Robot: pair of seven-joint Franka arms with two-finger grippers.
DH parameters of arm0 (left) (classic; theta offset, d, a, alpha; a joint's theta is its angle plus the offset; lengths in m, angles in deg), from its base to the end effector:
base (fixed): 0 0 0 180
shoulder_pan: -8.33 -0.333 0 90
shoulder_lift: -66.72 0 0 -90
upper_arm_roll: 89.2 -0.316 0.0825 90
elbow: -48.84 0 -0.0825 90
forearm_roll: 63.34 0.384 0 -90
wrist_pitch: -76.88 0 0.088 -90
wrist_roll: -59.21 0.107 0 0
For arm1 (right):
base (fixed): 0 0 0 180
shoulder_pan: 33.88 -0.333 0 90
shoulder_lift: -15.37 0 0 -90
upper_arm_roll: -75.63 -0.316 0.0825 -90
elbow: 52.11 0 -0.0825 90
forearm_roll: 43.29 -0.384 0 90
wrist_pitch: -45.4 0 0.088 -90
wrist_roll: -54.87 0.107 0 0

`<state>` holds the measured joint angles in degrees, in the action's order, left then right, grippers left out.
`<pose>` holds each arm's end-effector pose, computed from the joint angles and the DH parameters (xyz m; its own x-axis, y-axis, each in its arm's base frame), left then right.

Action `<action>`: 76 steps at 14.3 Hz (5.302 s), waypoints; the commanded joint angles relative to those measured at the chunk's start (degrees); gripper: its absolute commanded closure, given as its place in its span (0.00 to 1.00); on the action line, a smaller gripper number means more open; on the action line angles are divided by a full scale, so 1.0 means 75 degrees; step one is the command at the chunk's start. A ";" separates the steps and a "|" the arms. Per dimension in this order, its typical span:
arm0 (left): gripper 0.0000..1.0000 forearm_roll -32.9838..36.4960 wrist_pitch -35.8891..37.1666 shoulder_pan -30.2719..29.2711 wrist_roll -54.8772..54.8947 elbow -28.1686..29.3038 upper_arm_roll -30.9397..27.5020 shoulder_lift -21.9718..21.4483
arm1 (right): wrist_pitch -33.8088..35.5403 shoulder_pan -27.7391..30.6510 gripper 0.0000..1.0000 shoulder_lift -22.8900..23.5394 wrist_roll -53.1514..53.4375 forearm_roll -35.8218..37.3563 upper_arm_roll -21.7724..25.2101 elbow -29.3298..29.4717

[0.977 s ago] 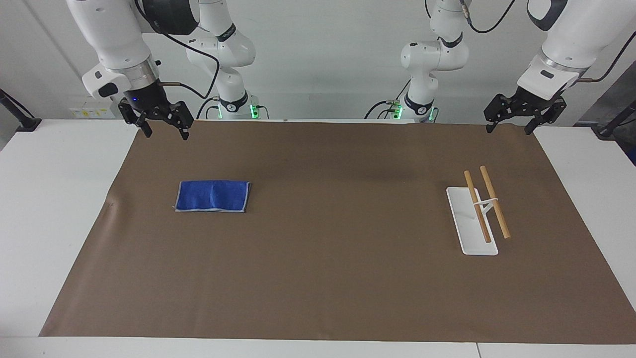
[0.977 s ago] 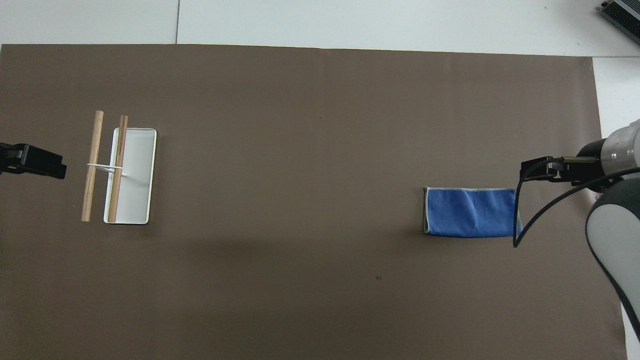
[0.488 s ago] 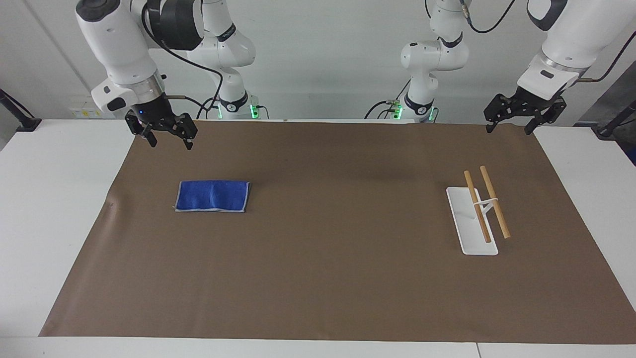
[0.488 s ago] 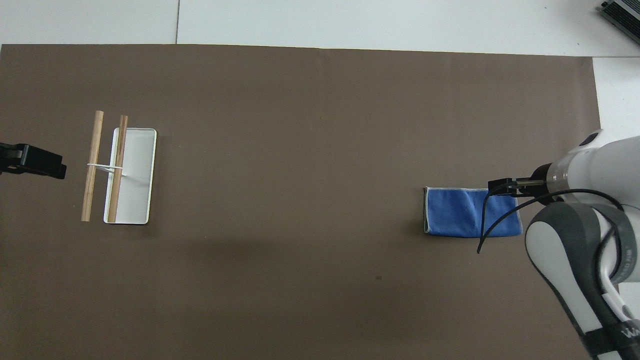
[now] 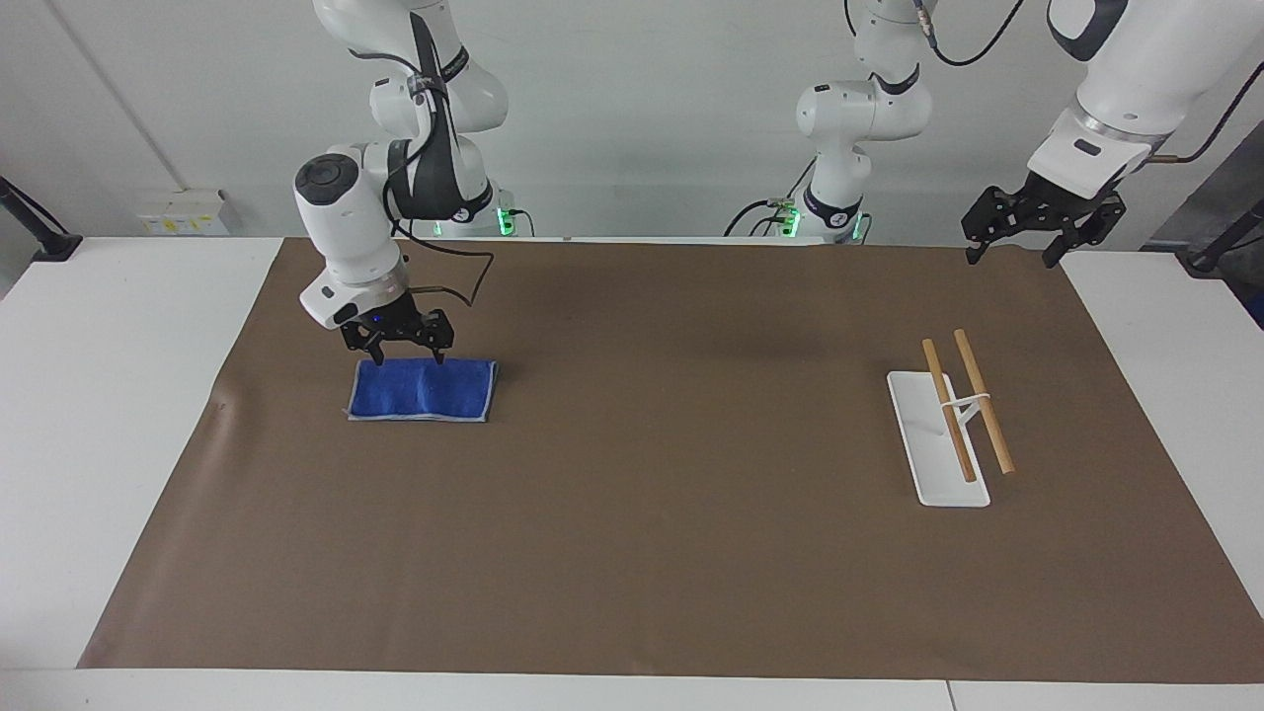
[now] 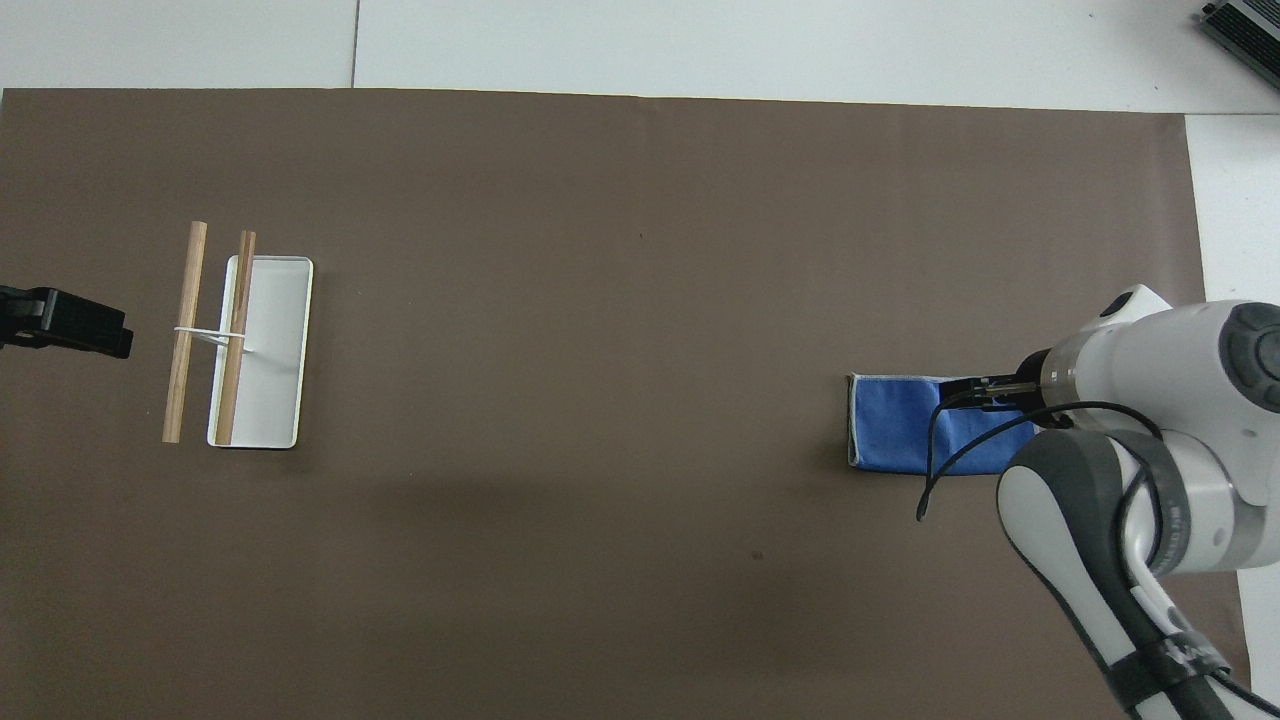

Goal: Right arm passes towel to left arm to hang
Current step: 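Grasp the blue towel's edge with the right gripper, then lift the towel with the right gripper while the left gripper approaches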

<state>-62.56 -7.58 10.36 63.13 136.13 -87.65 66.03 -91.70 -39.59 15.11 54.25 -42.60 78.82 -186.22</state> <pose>0.5401 -0.0323 0.6449 0.9909 -0.1292 -0.0382 -0.1297 -0.9915 -0.0113 0.5086 0.0223 0.3410 0.9964 0.0635 0.0566 0.0631 -0.9980 0.0090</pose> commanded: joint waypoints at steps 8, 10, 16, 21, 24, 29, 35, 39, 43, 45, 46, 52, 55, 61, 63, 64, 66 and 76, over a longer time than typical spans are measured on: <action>0.00 0.0142 0.0058 -0.0025 -0.0066 0.0196 0.0040 -0.0190 | -0.1512 0.0210 0.00 0.0409 -0.0573 -0.0139 -0.0039 -0.0682; 0.00 0.0142 0.0047 -0.0025 -0.0066 0.0196 0.0040 -0.0190 | -0.1804 0.0327 0.00 0.0561 -0.0772 -0.0139 -0.0039 -0.0717; 0.00 0.0153 0.0058 -0.0025 -0.0066 0.0196 0.0040 -0.0190 | -0.1853 0.0327 0.00 0.0573 -0.0750 -0.0151 -0.0039 -0.0857; 0.00 0.0142 0.0058 -0.0025 -0.0054 0.0196 0.0040 -0.0190 | -0.1770 0.0281 0.00 0.0538 -0.0761 -0.0151 -0.0039 -0.0893; 0.00 0.0142 0.0058 -0.0025 -0.0066 0.0196 0.0040 -0.0190 | -0.1770 0.0269 0.39 0.0538 -0.0738 -0.0151 -0.0039 -0.0893; 0.00 0.0142 0.0058 -0.0025 -0.0066 0.0196 0.0040 -0.0190 | -0.1538 0.0210 1.00 0.0596 -0.0702 -0.0139 -0.0051 -0.0660; 0.00 0.0142 0.0047 -0.0025 -0.0054 0.0196 0.0040 -0.0190 | 0.0255 -0.0106 1.00 0.0503 -0.0855 -0.0464 -0.0144 0.0711; 0.00 0.0142 0.0058 -0.0025 -0.0054 0.0196 0.0040 -0.0190 | 0.0606 -0.0106 1.00 0.0351 -0.1089 -0.1765 -0.0425 0.1249; 0.00 0.0142 0.0047 -0.0025 -0.0054 0.0196 0.0040 -0.0190 | 0.1579 -0.0118 1.00 0.0269 -0.1101 -0.3581 -0.0589 0.2422; 0.00 0.0142 0.0209 0.0033 -0.0031 0.0208 0.0051 -0.0248 | 0.1733 -0.0118 1.00 0.0059 -0.1089 -0.4191 -0.0590 0.2564; 0.00 0.0142 0.0280 0.0115 -0.0065 0.0231 0.0051 -0.0283 | 0.1757 -0.0118 1.00 -0.0070 -0.1089 -0.4565 -0.0590 0.2564; 0.00 0.0142 0.0375 0.0009 -0.0101 0.0255 0.0086 -0.0342 | 0.2050 -0.0118 1.00 -0.0364 -0.1148 -0.8009 -0.0834 0.2658; 0.00 0.0130 0.0514 0.0418 -0.0124 0.0325 0.0122 -0.0412 | 0.2096 -0.0118 1.00 -0.0376 -0.1159 -0.9136 -0.1011 0.2658; 0.00 -0.0944 -0.0583 0.0923 -0.2182 0.1155 0.0145 -0.0740 | 0.2436 -0.0247 1.00 -0.0107 -0.1734 -1.1679 -0.1058 0.2471; 0.00 -0.1170 -0.1181 0.1203 -0.3259 0.1449 0.0145 -0.0846 | 0.2425 -0.0399 1.00 -0.0072 -0.1746 -1.2113 -0.1058 0.2424; 0.00 -0.1252 -0.1520 0.1379 -0.3961 0.1601 0.0145 -0.0893 | 0.2413 -0.0422 1.00 -0.0060 -0.1827 -1.2371 -0.1058 0.2377; 0.00 -0.1836 -0.2270 0.1486 -0.4960 0.1766 0.0145 -0.0905 | 0.2413 -0.0516 1.00 -0.0048 -0.2061 -1.2782 -0.1058 0.2272; 0.00 -0.3091 -0.5445 0.2540 -0.9096 0.3029 0.0145 -0.1267 | 0.2284 -0.0739 1.00 -0.0060 -0.2085 -1.3112 -0.1058 0.2166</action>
<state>-83.51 -42.36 27.23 0.65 152.71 -85.72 60.20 -74.09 -45.24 15.17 40.66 -138.79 71.15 -169.11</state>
